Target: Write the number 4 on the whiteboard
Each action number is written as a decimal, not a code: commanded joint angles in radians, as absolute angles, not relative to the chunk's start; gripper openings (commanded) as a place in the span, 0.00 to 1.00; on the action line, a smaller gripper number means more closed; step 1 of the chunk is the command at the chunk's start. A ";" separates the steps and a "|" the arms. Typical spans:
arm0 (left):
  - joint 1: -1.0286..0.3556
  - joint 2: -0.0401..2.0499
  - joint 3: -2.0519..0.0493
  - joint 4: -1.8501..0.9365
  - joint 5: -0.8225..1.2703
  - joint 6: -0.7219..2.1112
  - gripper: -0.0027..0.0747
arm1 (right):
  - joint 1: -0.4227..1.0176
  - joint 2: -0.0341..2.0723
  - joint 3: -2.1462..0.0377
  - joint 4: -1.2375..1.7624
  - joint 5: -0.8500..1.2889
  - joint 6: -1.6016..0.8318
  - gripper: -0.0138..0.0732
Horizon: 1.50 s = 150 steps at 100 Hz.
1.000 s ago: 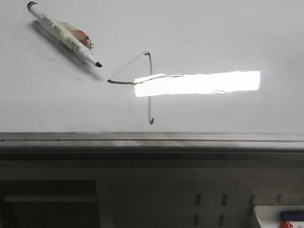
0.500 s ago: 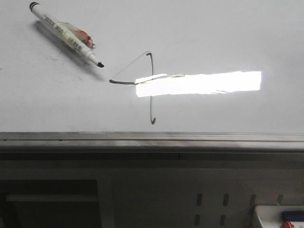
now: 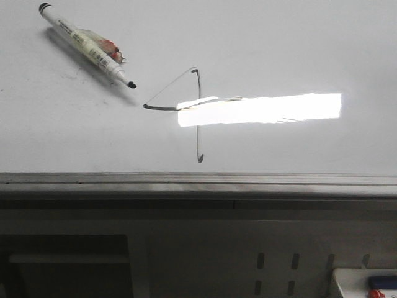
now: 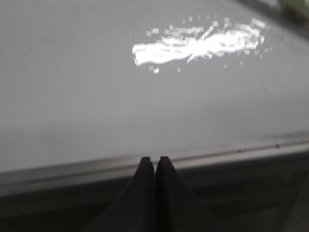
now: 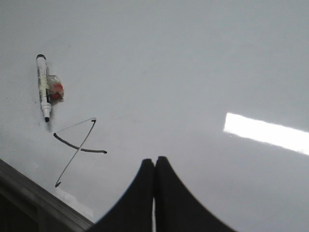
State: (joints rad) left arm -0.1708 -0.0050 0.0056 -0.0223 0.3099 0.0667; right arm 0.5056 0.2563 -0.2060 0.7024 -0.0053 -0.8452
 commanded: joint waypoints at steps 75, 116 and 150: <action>-0.168 -0.030 0.038 -0.132 -0.202 0.050 0.01 | 0.501 0.261 -0.231 0.703 -0.073 -0.848 0.08; -0.168 -0.030 0.038 -0.132 -0.202 0.050 0.01 | 0.499 0.249 -0.170 0.660 -0.126 -0.848 0.08; -0.168 -0.030 0.038 -0.132 -0.202 0.050 0.01 | 0.248 0.141 -0.016 -0.171 0.092 0.030 0.08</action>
